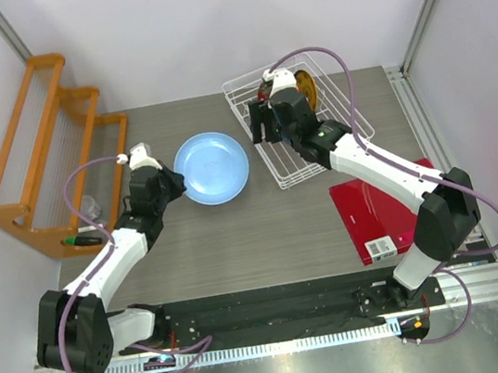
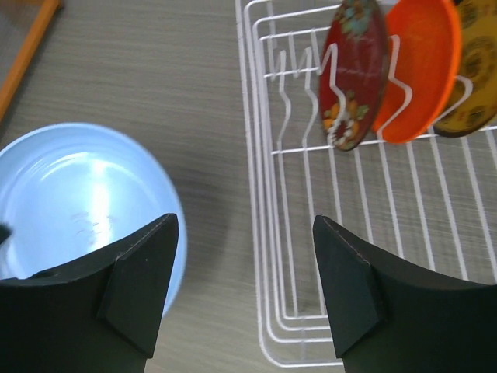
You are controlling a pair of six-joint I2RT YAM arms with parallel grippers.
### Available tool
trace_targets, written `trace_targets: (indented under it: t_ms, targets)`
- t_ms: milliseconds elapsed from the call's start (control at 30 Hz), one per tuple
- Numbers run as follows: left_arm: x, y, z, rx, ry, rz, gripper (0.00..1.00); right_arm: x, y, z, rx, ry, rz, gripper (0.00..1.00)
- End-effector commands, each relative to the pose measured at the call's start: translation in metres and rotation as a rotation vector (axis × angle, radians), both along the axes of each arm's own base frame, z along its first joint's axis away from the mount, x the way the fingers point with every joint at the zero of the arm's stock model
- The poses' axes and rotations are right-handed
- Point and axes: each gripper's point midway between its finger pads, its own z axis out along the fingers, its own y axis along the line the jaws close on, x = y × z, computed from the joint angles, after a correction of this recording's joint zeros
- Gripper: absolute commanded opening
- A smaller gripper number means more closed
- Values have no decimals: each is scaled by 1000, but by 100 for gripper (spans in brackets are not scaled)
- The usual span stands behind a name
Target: Unload the plates from the dish rack
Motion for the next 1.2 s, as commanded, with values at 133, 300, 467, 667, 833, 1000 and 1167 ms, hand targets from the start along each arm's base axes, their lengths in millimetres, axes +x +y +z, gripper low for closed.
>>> trace_targets:
  t_ms: [133,300,467,667,833,1000,1167]
  targets:
    - [-13,54,-28,155,93,243,0,47,-51,27,-76,-90,-179,76]
    - [-25,72,-54,224,173,323,0,75,-72,12,-121,-69,-228,76]
    - [-29,77,-76,258,254,348,0,102,-85,5,-112,-51,-265,77]
    - [-27,74,-91,260,298,342,34,133,-83,-16,-163,-30,-248,77]
    - [-26,73,-86,259,288,326,64,160,-71,-34,-205,-21,-216,77]
    - [-24,71,-62,248,239,317,76,176,-65,-50,-244,5,-202,74]
    - [-24,64,-40,206,186,284,79,188,-62,-57,-266,6,-202,61]
